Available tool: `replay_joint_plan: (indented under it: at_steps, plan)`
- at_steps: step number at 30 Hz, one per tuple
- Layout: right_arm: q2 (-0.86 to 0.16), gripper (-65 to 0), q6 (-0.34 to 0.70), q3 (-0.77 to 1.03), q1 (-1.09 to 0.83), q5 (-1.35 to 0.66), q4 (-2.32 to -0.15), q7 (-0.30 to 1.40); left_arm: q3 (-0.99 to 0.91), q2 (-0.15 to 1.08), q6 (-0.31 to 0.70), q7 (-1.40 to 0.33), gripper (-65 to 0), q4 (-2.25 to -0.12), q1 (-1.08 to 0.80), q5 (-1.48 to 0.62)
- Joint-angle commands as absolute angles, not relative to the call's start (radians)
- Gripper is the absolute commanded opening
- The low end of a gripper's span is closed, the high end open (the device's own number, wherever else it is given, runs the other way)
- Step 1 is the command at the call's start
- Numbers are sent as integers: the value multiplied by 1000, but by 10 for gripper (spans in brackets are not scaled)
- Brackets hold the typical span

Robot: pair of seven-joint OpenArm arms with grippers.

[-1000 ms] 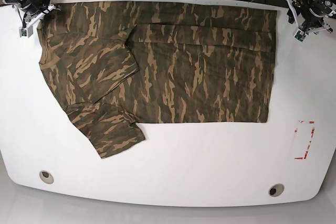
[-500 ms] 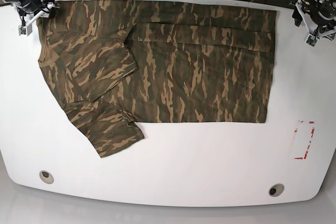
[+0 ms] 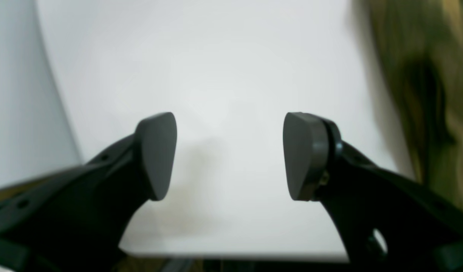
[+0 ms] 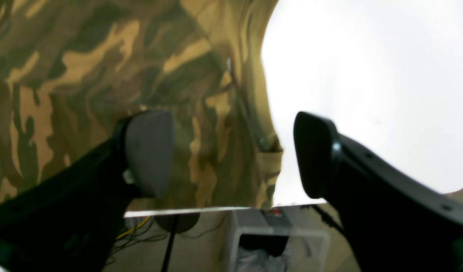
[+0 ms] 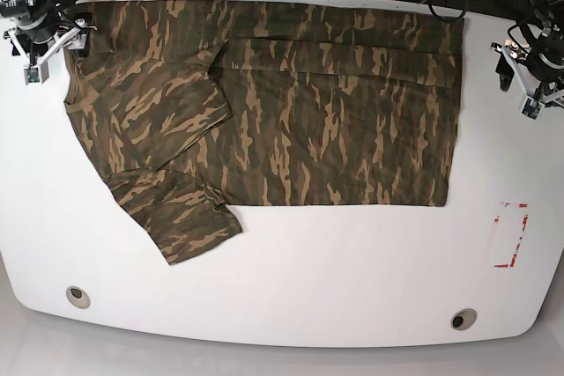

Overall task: Layout the t-shirt on the table in an organized manner, then fold the t-shirt properly
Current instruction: 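Open both grippers to release the shirt edge, then move both grippers to the shirt's opposite edge, away from the base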

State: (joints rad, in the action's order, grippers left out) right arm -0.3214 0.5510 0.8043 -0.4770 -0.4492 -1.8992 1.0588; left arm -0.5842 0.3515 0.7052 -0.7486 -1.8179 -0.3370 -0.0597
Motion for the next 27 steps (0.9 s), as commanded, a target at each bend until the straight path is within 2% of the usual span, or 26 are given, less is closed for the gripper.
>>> replay_joint_plan:
  at_steps: [1,8,13,18,27]
  plan:
    - [-358,-156,552,811,-427,-456,-1923,1047,-593,371,698,-734,-235,-1837,-265,-64]
    - [-369,-156,553,796,-268,-456,-1837,1047,-572,361,698,-734,-235,-1830,-88,-62]
    - [-414,-159,556,700,-102,-441,-1696,1047,-495,323,698,-734,-235,-1797,38,-62]
    - [-414,-159,559,634,68,-406,-1544,1040,-401,312,698,-734,-235,-1739,117,-58]
    - [-418,-157,561,501,291,-326,-1288,903,-291,265,698,-734,-234,-1621,214,68]
